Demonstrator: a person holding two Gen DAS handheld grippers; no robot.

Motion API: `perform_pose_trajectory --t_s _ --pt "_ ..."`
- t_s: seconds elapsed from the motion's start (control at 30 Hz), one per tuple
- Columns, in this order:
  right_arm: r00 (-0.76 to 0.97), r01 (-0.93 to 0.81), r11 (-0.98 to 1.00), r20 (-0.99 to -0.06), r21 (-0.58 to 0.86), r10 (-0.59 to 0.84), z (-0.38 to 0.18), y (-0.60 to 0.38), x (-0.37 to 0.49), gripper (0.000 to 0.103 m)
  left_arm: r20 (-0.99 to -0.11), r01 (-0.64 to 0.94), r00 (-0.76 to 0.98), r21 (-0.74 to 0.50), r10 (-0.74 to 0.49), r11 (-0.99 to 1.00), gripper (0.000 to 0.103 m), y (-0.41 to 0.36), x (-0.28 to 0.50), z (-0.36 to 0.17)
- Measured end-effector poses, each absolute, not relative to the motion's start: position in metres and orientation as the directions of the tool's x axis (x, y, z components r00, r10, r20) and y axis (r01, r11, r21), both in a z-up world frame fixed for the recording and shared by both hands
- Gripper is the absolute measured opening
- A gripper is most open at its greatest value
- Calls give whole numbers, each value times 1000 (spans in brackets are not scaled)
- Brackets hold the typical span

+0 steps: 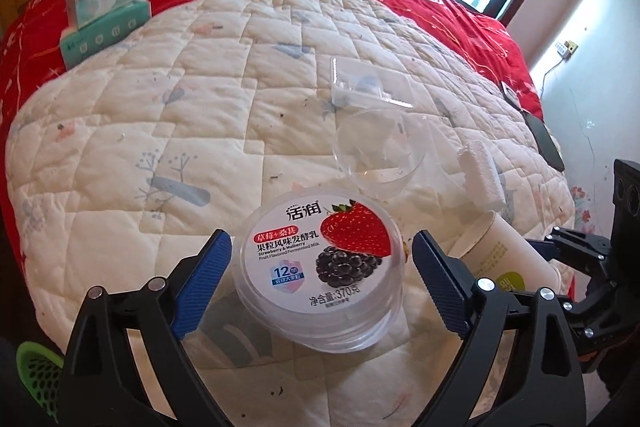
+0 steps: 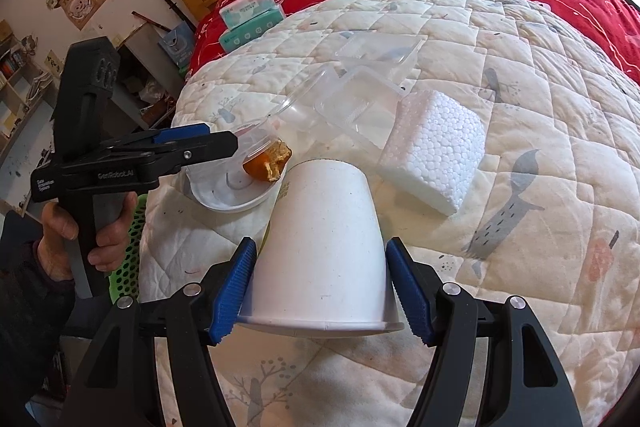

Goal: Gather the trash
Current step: 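Grasp the yogurt tub with the left tool while the right tool grasps the white paper cup, then carry the yogurt tub and paper cup to the green wastebasket and open both tools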

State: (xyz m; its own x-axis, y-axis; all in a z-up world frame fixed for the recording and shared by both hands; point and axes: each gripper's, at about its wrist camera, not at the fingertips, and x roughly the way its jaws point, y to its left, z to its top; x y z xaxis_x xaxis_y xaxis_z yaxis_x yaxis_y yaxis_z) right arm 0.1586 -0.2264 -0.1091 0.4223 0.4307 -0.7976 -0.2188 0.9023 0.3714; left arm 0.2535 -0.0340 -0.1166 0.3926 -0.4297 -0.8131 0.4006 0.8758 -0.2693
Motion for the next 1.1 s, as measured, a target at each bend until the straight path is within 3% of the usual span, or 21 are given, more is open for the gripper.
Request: perform_pose_trajectory --t_s 0.43,0.87,1.1 --pt "434 -216 901 -790 376 434 -102 -225 153 65 -788 373 472 -228 -395 899 88 -28 242 -111" --pt "441 -285 873 -755 396 486 -74 -187 131 65 -711 275 599 -249 -368 929 86 34 179 -62" --pt "421 -353 847 -741 397 523 -63 -148 120 65 -688 176 669 -222 -282 959 86 89 130 -41"
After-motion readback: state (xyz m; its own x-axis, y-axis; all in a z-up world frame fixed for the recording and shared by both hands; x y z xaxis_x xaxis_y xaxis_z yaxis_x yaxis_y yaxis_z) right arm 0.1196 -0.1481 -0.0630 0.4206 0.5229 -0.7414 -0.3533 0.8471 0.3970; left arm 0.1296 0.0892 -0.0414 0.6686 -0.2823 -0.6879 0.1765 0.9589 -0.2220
